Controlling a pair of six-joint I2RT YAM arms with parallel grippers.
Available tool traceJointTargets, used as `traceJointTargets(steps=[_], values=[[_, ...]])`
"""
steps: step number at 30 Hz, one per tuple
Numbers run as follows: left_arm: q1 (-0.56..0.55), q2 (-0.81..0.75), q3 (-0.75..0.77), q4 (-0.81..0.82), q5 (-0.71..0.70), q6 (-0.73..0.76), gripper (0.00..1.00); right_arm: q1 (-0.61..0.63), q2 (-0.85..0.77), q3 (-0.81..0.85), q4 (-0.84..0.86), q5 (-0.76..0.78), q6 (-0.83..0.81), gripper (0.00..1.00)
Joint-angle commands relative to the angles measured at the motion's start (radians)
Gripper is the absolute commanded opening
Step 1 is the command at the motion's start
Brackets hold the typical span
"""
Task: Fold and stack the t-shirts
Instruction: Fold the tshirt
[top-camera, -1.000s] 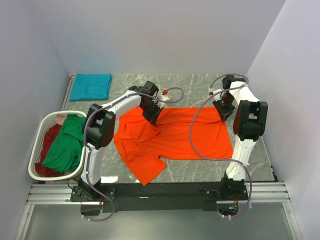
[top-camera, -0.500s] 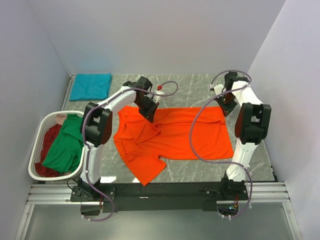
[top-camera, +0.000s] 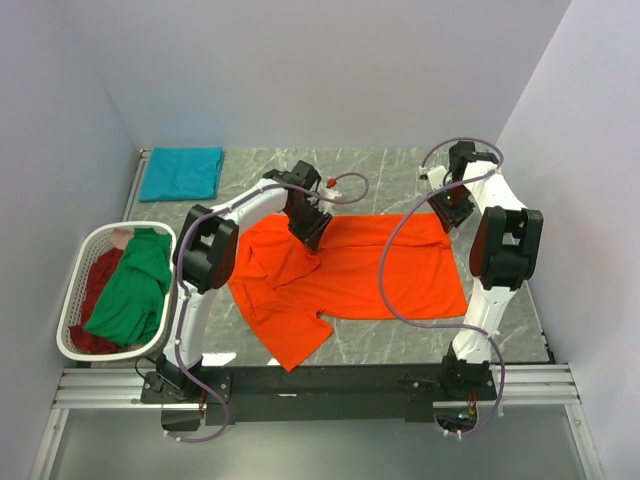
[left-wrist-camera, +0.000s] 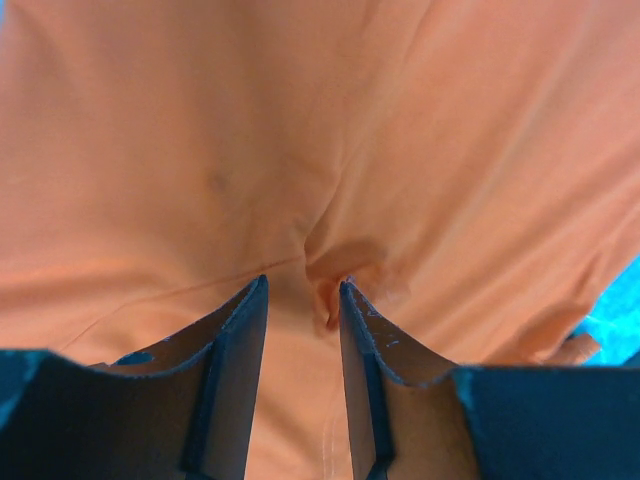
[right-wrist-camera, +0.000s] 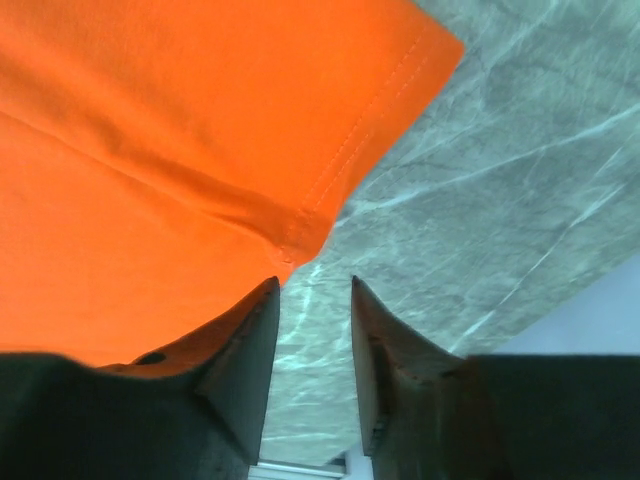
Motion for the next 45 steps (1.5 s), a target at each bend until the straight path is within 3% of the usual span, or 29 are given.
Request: traceJointTargets(steps=[1,13,16,20,23,45], values=[[-0.014,0.021,0.037,0.015,-0.043,-0.007,0.4,0.017,-0.017,-0.02,0.012,0.021,-0.029,0.45],[-0.018,0.046,0.044,0.002,-0.056,-0.003,0.32,0.039,0.035,-0.081,0.038,0.057,-0.078,0.38],[-0.018,0.044,0.044,0.001,-0.053,-0.001,0.21,0.039,0.037,-0.089,0.049,0.07,-0.091,0.31],[-0.015,0.037,0.044,-0.002,-0.05,0.002,0.04,0.039,0.029,-0.089,0.049,0.079,-0.108,0.13],[-0.008,0.028,0.044,-0.002,-0.044,0.007,0.01,0.04,0.02,-0.091,0.054,0.082,-0.111,0.0],[0.025,-0.074,-0.025,-0.037,0.092,0.062,0.0,0.039,-0.057,-0.127,0.069,0.091,-0.158,0.0]])
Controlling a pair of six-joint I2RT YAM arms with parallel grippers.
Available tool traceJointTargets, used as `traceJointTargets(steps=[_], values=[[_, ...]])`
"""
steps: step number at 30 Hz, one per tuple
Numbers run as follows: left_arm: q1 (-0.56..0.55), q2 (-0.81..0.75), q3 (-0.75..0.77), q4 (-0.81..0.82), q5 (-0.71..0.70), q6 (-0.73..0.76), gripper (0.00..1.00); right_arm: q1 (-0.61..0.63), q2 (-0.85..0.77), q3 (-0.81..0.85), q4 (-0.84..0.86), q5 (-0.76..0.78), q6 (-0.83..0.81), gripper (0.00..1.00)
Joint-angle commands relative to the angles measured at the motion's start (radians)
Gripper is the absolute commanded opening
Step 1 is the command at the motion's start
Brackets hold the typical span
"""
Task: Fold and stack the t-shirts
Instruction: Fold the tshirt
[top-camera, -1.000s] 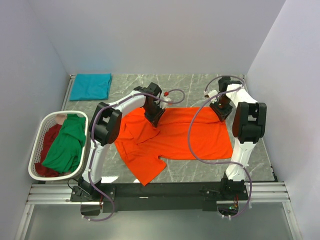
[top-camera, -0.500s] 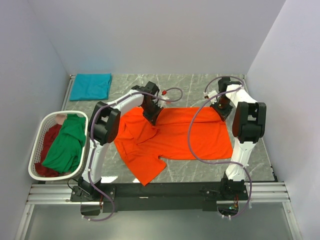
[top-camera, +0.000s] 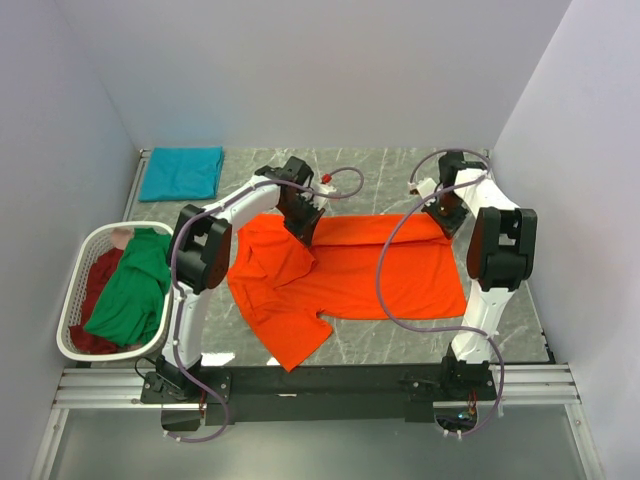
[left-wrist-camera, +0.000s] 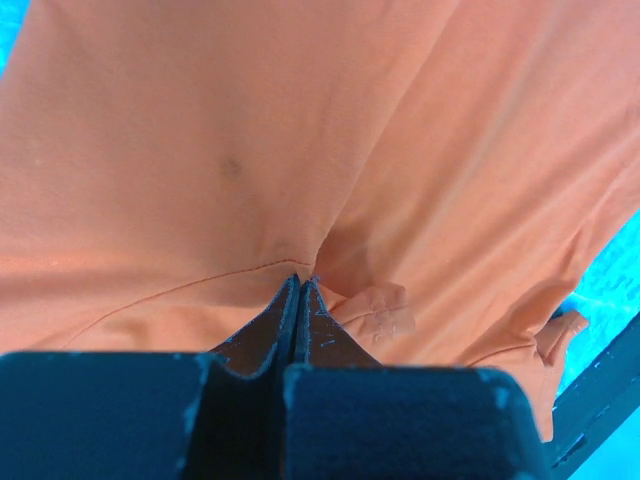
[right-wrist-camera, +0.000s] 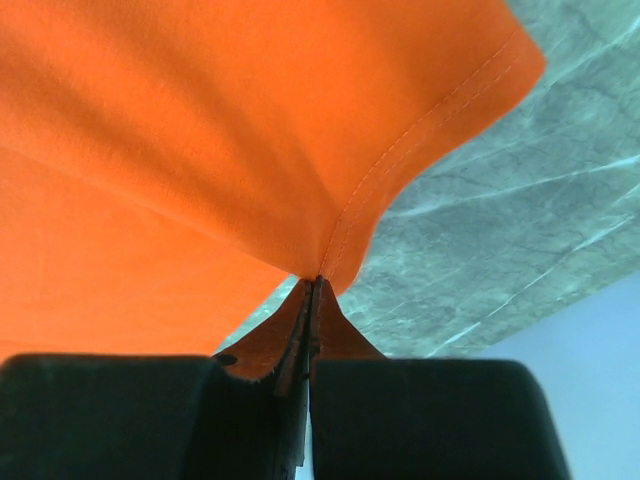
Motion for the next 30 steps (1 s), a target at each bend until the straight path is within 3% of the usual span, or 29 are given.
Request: traceJointTargets(steps=[1,3,4,5,8,10,12,16,17,23,30], values=[[-0.006,-0.043,-0.015,-0.031,0.047,0.028,0.01,0.005,-0.034,-0.021,0.005,0.022,-0.03,0.0],[-0.006,-0.043,-0.021,-0.031,0.055,0.036,0.05,0.01,-0.025,-0.011,-0.03,0.016,-0.033,0.09],[-0.006,-0.047,-0.027,-0.034,0.058,0.04,0.11,0.011,-0.018,-0.007,-0.044,0.012,-0.034,0.16],[-0.006,-0.064,-0.041,-0.034,0.06,0.045,0.23,0.008,-0.014,0.013,-0.073,0.001,-0.027,0.29],[0.03,-0.119,-0.072,-0.028,0.121,0.025,0.38,-0.006,-0.005,0.071,-0.14,-0.042,0.001,0.46],[0.095,-0.136,-0.075,-0.029,0.196,0.0,0.42,-0.012,0.007,0.16,-0.172,-0.094,0.028,0.47],[0.14,-0.159,-0.078,-0.018,0.212,-0.042,0.44,-0.013,0.024,0.252,-0.205,-0.126,0.094,0.46],[0.23,-0.196,-0.136,0.051,0.138,-0.11,0.43,-0.003,0.105,0.364,-0.223,-0.179,0.22,0.3],[0.243,-0.192,-0.161,0.067,0.126,-0.137,0.41,0.002,0.12,0.378,-0.213,-0.177,0.26,0.22],[0.338,-0.123,-0.172,0.068,0.078,-0.217,0.37,0.028,0.176,0.287,-0.085,-0.059,0.309,0.08],[0.353,-0.07,-0.192,0.092,-0.06,-0.24,0.32,0.037,0.202,0.2,0.063,0.103,0.314,0.05]])
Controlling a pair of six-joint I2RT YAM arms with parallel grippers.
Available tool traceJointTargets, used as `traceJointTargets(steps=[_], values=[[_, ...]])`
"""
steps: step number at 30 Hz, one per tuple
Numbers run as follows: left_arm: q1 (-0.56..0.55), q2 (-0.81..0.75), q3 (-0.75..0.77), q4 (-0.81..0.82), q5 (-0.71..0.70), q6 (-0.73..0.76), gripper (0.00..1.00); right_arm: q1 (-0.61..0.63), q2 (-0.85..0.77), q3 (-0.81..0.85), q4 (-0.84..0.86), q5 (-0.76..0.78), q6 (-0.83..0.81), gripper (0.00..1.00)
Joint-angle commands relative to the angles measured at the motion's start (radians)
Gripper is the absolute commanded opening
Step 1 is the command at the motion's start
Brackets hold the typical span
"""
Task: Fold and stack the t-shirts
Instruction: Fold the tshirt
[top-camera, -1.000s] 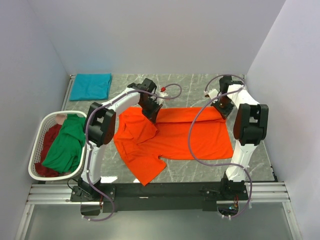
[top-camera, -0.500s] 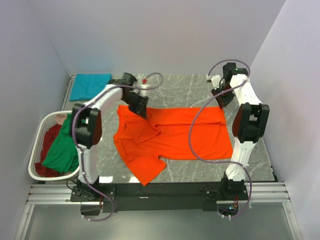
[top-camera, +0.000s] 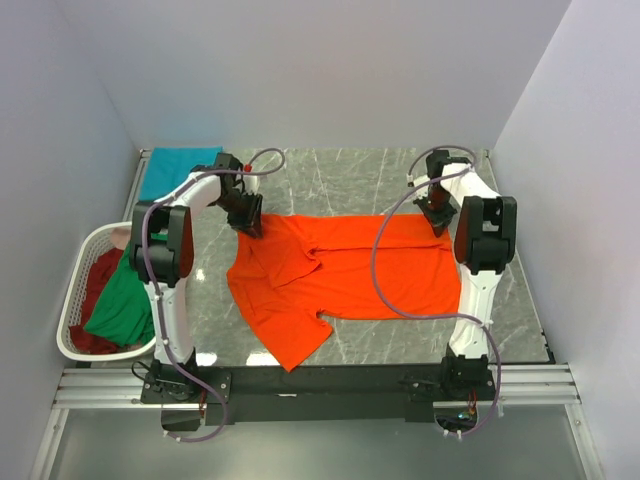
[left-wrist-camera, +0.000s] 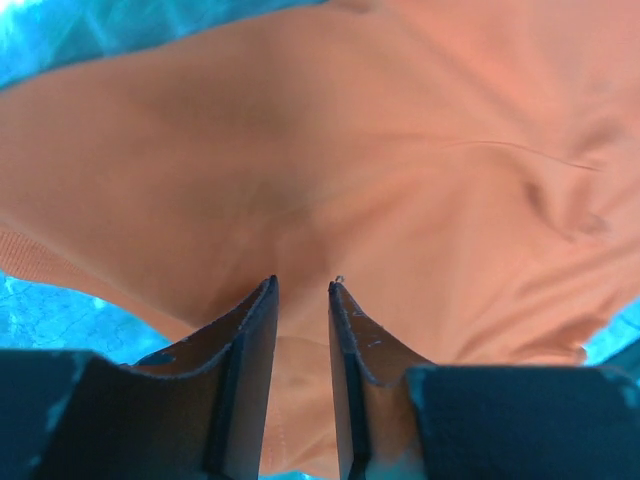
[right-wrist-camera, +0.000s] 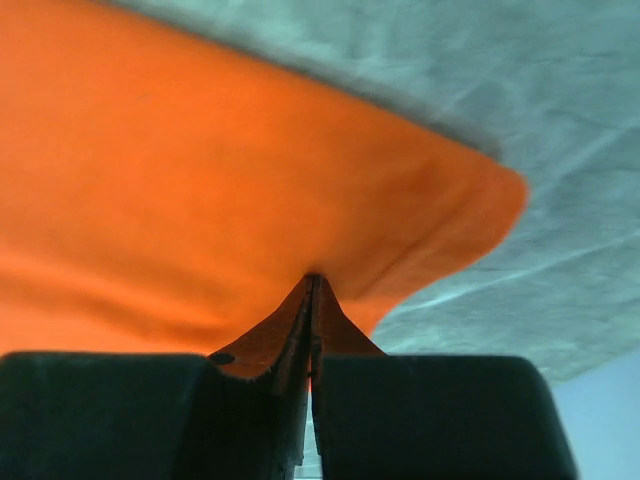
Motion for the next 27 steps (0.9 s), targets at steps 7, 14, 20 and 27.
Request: traceJointTargets(steps=[7,14,20,27], values=[[0.005,0.14,0.116,0.023,-0.163,-0.025,0.3,0.008,0.084,0.077,0.204,0.256,0.035,0.05],[0.011,0.293,0.372,-0.001,-0.148,-0.03,0.35,0.035,0.191,0.294,0.298,0.352,-0.002,0.07],[0.04,0.147,0.342,0.092,-0.116,-0.02,0.44,0.035,0.164,0.418,0.329,0.352,-0.031,0.17],[0.004,-0.024,0.273,-0.026,0.022,0.151,0.5,0.057,-0.14,0.216,0.128,0.083,-0.019,0.43]])
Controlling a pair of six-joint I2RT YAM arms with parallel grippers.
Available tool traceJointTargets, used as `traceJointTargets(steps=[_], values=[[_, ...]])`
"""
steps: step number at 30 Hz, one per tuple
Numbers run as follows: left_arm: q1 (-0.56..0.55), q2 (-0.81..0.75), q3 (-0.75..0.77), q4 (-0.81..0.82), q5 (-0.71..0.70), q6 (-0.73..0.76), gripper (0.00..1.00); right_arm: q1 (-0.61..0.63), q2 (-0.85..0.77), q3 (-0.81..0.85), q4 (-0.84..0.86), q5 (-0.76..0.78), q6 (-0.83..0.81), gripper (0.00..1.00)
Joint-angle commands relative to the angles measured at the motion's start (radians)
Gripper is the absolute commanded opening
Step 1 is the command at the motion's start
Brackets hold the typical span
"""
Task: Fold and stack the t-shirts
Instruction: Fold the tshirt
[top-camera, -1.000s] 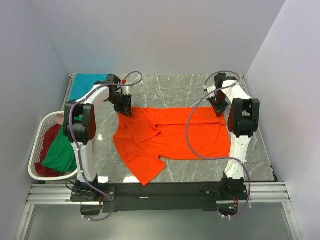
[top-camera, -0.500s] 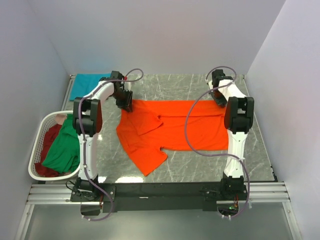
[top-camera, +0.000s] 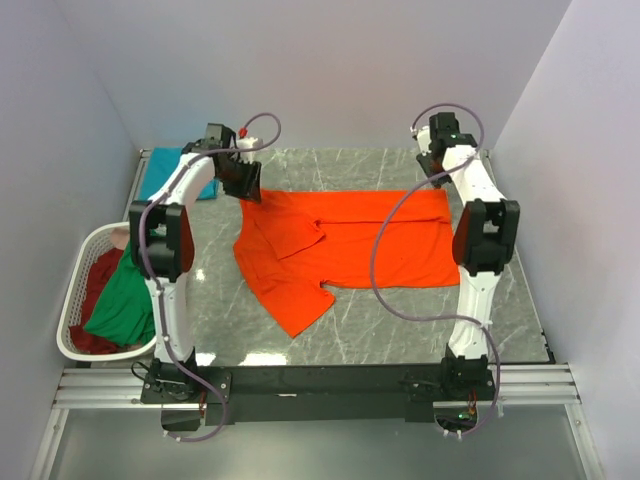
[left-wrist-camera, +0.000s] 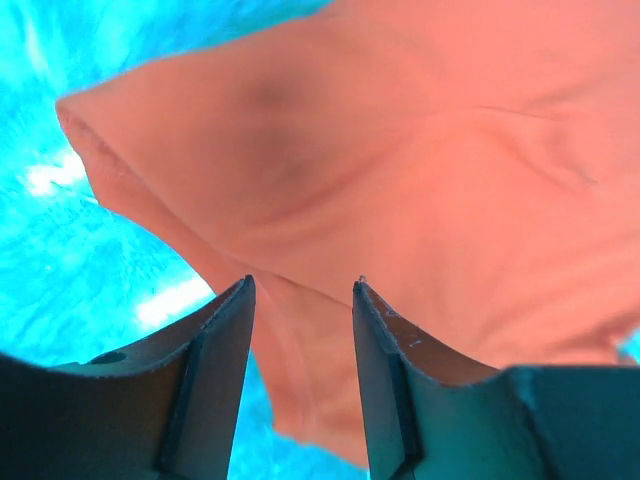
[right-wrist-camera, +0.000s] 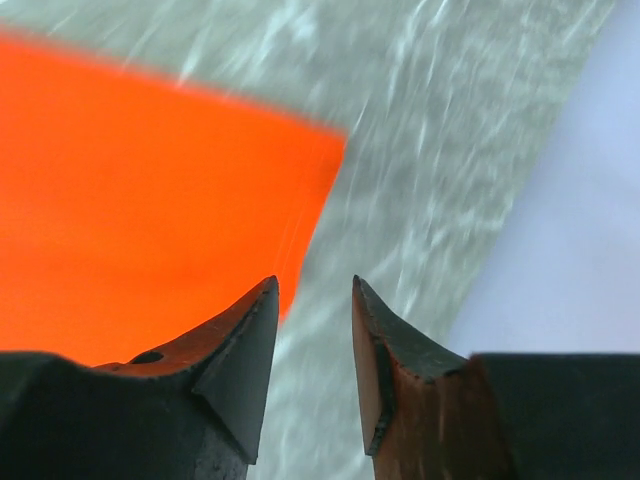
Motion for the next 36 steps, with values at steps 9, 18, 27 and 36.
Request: traceJointTargets(steps=[9,18,27,36], values=[[-0.066,-0.221,-0.342,0.008,0.136,0.109,0.46,0.025,-0.19,-0.261,-0.286,-0.29,0.02,0.36],[-0.057,-0.124,-0.37,0.042,0.032,0.077,0.38,0.025,-0.076,-0.298,-0.191,-0.235,0.014,0.32],[0.002,-0.093,-0.27,-0.012,0.042,0.152,0.4,0.025,-0.1,-0.204,-0.212,-0.264,-0.018,0.34],[-0.006,-0.457,-0.521,-0.098,0.271,0.445,0.63,0.033,-0.548,-0.572,-0.271,-0.36,-0.238,0.75]])
